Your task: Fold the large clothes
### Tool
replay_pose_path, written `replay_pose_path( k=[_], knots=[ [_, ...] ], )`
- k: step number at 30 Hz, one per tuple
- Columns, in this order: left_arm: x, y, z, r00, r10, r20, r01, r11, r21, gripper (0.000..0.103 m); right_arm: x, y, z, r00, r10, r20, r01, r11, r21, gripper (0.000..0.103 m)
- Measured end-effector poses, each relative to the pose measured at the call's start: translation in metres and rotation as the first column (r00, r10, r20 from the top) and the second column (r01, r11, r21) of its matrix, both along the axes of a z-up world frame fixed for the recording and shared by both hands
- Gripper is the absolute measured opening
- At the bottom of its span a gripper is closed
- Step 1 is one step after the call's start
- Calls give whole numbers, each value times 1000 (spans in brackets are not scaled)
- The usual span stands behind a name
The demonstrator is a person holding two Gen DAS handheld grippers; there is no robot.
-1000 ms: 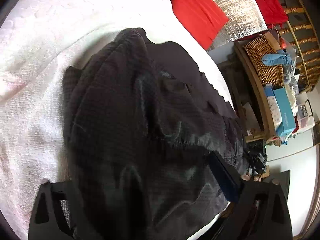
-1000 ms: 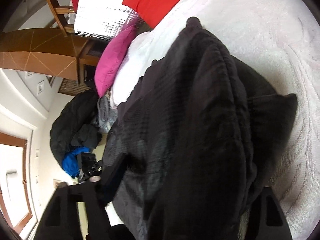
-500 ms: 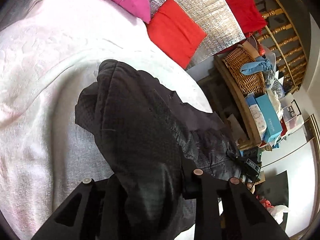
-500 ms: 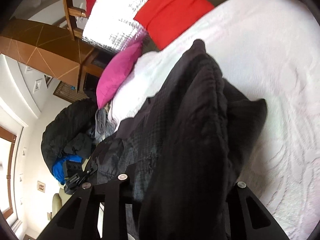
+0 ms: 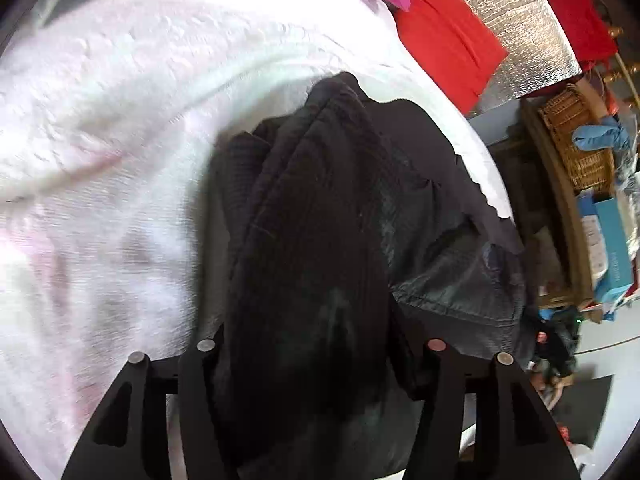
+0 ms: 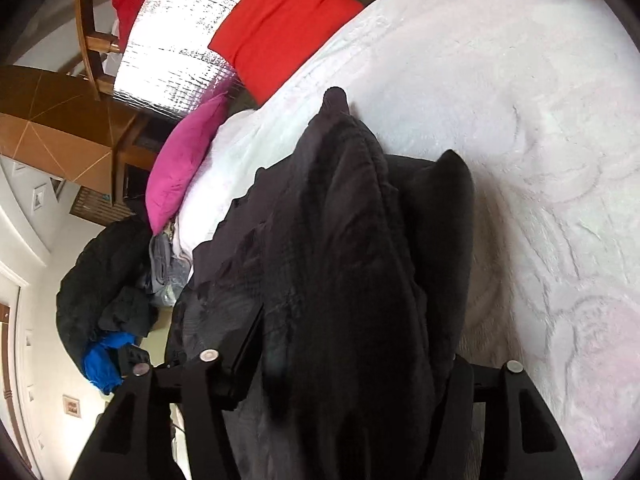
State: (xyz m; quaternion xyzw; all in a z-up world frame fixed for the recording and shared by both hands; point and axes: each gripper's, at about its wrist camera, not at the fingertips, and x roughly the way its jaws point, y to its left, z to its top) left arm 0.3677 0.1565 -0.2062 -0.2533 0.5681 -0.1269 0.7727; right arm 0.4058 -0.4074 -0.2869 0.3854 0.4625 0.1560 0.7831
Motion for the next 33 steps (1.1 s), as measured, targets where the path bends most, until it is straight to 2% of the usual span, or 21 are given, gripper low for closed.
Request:
replay_pose_path(
  k=[4, 6, 7, 8, 12, 15, 17, 18, 20, 22, 24, 25, 27, 28, 31, 32, 33],
  knots=[
    [-15, 9, 17, 999, 13, 37, -15, 999, 44, 60, -18, -13, 12, 1000, -17, -7, 16, 999, -39, 65],
    [-22, 11, 26, 998, 25, 59, -27, 999, 26, 60, -30, -21, 20, 999, -38, 10, 38, 998, -40, 67],
    [-26, 14, 30, 997, 32, 71, -33, 999, 14, 60, -37, -24, 23, 999, -50, 20, 51, 998, -37, 72],
    [-23, -1, 34, 996, 43, 81, -44, 999, 14, 60, -43, -25, 28, 997, -66, 32, 67, 997, -40, 76],
    [-34, -4, 54, 983, 73, 171, -82, 995, 48, 60, -63, -34, 40, 984, -155, 84, 161, 984, -76, 77],
    [-37, -4, 68, 961, 111, 253, -145, 982, 121, 70, -75, -24, 65, 961, -152, 229, 184, 975, -124, 73],
    [-37, -4, 74, 945, 150, 290, -198, 970, 143, 70, -78, -9, 79, 949, -114, 295, 176, 965, -193, 60],
    [-37, -3, 74, 940, 163, 299, -213, 967, 144, 70, -77, -2, 80, 948, -87, 306, 158, 964, -214, 59],
    [-37, -9, 75, 933, 165, 320, -215, 968, 129, 70, -67, 11, 71, 960, -42, 277, 110, 966, -235, 55],
    [-36, -18, 76, 940, 108, 323, -158, 978, 133, 70, -51, 20, 50, 983, -18, 181, 67, 959, -274, 52],
    [-30, -36, 71, 951, 41, 308, -105, 975, 194, 71, -37, 24, 28, 997, -13, 78, 36, 953, -302, 52],
    [-25, -48, 62, 963, -2, 268, -66, 967, 244, 73, -31, 24, 20, 999, -10, 39, 21, 956, -294, 51],
    [-14, -67, 44, 982, -46, 181, -18, 942, 336, 73, -30, 20, 20, 999, -26, 28, 33, 960, -279, 51],
    [-10, -77, 34, 987, -52, 154, -14, 916, 400, 73, -31, 20, 26, 999, -38, 36, 46, 959, -280, 51],
    [-10, -99, 34, 982, -88, 165, -13, 850, 526, 73, -38, 26, 51, 990, -45, 135, 83, 953, -292, 51],
    [-11, -105, 37, 979, -94, 181, -18, 844, 535, 73, -38, 31, 56, 985, -38, 167, 86, 953, -290, 51],
    [-13, -111, 42, 974, -99, 206, -25, 849, 527, 73, -37, 38, 62, 980, -29, 194, 85, 955, -285, 51]
  ],
)
